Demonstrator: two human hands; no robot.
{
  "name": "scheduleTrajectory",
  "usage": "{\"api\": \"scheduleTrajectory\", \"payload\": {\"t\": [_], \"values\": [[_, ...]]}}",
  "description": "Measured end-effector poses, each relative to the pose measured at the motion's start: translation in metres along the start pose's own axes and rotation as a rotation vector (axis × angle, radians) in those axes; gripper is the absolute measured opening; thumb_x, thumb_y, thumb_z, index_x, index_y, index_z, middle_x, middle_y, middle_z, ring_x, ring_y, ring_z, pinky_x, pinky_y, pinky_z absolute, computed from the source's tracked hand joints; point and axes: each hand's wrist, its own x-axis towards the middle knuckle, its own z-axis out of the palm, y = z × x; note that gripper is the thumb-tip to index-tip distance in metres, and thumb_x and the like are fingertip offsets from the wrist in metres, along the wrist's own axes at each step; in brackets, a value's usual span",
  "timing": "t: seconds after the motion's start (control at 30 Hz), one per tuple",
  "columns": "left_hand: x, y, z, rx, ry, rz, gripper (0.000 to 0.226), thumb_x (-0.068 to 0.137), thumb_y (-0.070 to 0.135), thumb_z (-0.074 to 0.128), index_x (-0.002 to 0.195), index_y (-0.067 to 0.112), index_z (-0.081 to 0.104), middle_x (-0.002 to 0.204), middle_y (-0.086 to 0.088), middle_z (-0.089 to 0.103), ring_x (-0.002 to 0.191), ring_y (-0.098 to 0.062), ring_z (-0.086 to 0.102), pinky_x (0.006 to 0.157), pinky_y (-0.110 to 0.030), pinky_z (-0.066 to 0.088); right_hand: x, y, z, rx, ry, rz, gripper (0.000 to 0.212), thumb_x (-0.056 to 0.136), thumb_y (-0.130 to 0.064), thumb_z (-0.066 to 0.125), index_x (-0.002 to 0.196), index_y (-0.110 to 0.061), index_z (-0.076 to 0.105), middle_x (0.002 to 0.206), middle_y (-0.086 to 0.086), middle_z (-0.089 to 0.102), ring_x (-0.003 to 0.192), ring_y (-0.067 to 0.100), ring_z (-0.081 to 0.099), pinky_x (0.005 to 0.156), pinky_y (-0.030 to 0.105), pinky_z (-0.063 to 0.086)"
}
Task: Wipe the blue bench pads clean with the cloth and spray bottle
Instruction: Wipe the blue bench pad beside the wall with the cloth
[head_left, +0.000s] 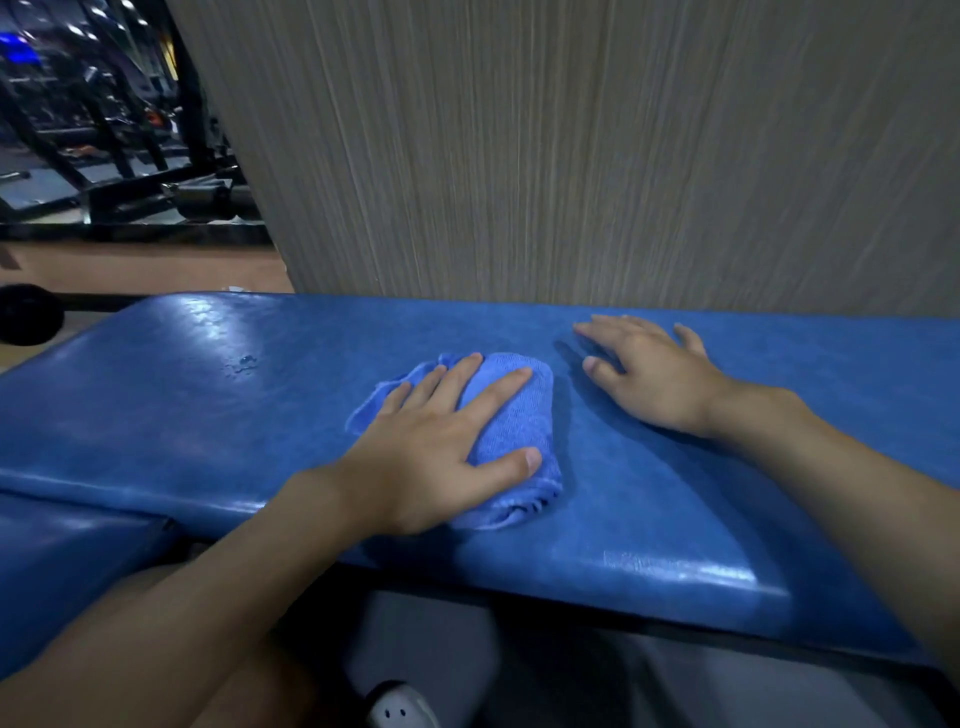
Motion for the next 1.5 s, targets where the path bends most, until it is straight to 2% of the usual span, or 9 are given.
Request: {"api": "scheduleTrajectory", "payload": {"t": [0.27,0.43,0.5,0.7,0.87,1.07,1.2,1.3,1.5], "values": [[0.104,-0.031,0.001,-0.066,0.027,-0.067,0.092,0.064,0.085,0.011,0.151,0.056,0.007,0.167,0.003,0.005,0.153,-0.020,0.006,0.122,-0.048,0.008,0.010,0.003,0.022,-0.062,-0.045,0.009,0.053,0.100,-0.053,0.026,0.152,-0.040,0.025,0.164,-0.013,0.013,0.151,0.014,0.007,0.119,0.056,0.002],[0.165,-0.040,-0.003,-0.051,0.021,-0.133,0.070,0.089,0.075,0.029,0.152,0.053,0.010,0.167,0.000,0.006,0.152,-0.026,0.008,0.122,-0.050,0.007,0.009,0.004,0.022,-0.057,-0.041,0.004,0.055,0.100,-0.053,0.024,0.153,-0.039,0.023,0.164,-0.014,0.011,0.151,0.013,0.004,0.119,0.055,0.002],[0.171,-0.042,-0.003,-0.057,0.007,-0.147,0.072,0.086,0.077,0.028,0.152,0.054,0.009,0.167,0.000,0.005,0.152,-0.027,0.007,0.121,-0.051,0.006,0.009,0.004,0.022,-0.051,-0.035,0.005,0.055,0.099,-0.054,0.024,0.152,-0.040,0.023,0.164,-0.014,0.012,0.151,0.012,0.004,0.119,0.054,0.002],[0.131,-0.034,-0.003,-0.065,0.007,-0.129,0.067,0.091,0.074,0.031,0.151,0.056,0.008,0.168,0.002,-0.001,0.153,-0.026,0.002,0.122,-0.049,0.003,0.008,0.005,0.022,-0.036,-0.029,0.011,0.053,0.099,-0.054,0.027,0.151,-0.042,0.026,0.163,-0.016,0.014,0.151,0.011,0.006,0.120,0.052,0.002],[0.059,-0.024,0.000,-0.032,-0.008,-0.056,0.088,0.067,0.085,0.010,0.150,0.059,0.001,0.167,0.004,0.000,0.153,-0.020,0.000,0.122,-0.048,0.006,0.005,0.003,0.019,-0.027,-0.032,0.021,0.052,0.100,-0.054,0.028,0.151,-0.041,0.028,0.163,-0.015,0.016,0.150,0.011,0.009,0.120,0.053,0.004],[-0.013,-0.015,-0.002,0.011,-0.006,-0.010,0.065,0.068,0.087,0.006,0.125,0.077,-0.024,0.166,0.007,-0.002,0.153,-0.016,-0.003,0.121,-0.048,0.008,0.001,0.001,0.017,-0.015,-0.045,0.010,0.052,0.102,-0.053,0.028,0.151,-0.038,0.031,0.163,-0.011,0.018,0.151,0.014,0.009,0.120,0.055,0.003],[-0.026,-0.002,-0.011,0.057,-0.041,-0.059,0.091,0.063,0.087,0.001,0.149,0.058,-0.008,0.165,0.012,-0.006,0.153,-0.020,-0.008,0.121,-0.054,0.005,0.000,-0.003,0.011,-0.102,-0.049,0.010,0.048,0.102,-0.051,0.028,0.147,-0.036,0.038,0.159,-0.011,0.028,0.151,0.016,0.012,0.116,0.062,-0.005],[-0.014,0.002,-0.005,0.020,0.013,-0.070,0.095,0.063,0.087,0.002,0.152,0.054,-0.003,0.166,0.007,-0.001,0.153,-0.022,-0.002,0.119,-0.054,0.011,0.006,-0.008,0.003,-0.144,-0.061,-0.012,0.046,0.103,-0.050,0.029,0.147,-0.040,0.036,0.161,-0.015,0.024,0.152,0.016,0.007,0.114,0.064,-0.009],[0.046,-0.018,-0.002,-0.009,-0.012,-0.089,0.096,0.061,0.083,0.007,0.151,0.054,-0.001,0.165,0.009,-0.002,0.153,-0.021,-0.005,0.120,-0.055,0.008,0.015,-0.013,0.019,-0.069,-0.075,-0.015,0.052,0.102,-0.052,0.025,0.153,-0.042,0.023,0.164,-0.013,0.012,0.152,0.013,0.005,0.118,0.059,0.000]]}}
